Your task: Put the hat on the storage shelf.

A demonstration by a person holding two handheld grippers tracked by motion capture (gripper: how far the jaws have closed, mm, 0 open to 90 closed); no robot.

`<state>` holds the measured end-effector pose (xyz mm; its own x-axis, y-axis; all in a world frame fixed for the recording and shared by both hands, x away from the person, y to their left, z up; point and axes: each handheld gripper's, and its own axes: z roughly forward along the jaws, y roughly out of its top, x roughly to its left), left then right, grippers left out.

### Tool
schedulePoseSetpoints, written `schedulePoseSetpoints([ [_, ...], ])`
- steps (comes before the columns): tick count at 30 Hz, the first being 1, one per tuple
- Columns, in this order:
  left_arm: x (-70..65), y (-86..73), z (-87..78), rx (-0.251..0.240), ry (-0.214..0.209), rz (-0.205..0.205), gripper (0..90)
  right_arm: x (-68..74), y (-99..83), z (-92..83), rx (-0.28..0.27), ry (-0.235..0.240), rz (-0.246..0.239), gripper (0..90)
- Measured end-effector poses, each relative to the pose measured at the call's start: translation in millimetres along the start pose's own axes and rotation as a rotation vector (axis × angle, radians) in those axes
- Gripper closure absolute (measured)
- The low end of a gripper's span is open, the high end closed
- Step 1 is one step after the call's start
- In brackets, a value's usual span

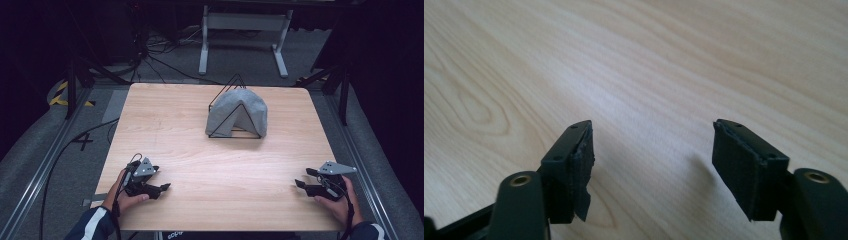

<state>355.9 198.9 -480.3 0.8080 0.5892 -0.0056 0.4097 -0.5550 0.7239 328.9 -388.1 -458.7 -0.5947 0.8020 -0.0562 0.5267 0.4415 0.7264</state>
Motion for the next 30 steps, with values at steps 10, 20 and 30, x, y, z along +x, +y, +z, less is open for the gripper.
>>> schedulePoseSetpoints([
  [10,-0.8,-0.2,0.8,0.004,0.008,-0.019,18.0,0.3,-7.6,4.3,-0.022,-0.006,0.043,22.2],
  [20,2.1,1.6,2.6,0.013,-0.005,-0.001,14.0,0.3,-8.3,3.9,-0.019,-0.026,0.057,20.3],
  [30,3.4,2.6,3.0,0.021,-0.015,0.004,13.0,0.2,-8.3,3.9,-0.019,-0.025,0.057,20.3],
])
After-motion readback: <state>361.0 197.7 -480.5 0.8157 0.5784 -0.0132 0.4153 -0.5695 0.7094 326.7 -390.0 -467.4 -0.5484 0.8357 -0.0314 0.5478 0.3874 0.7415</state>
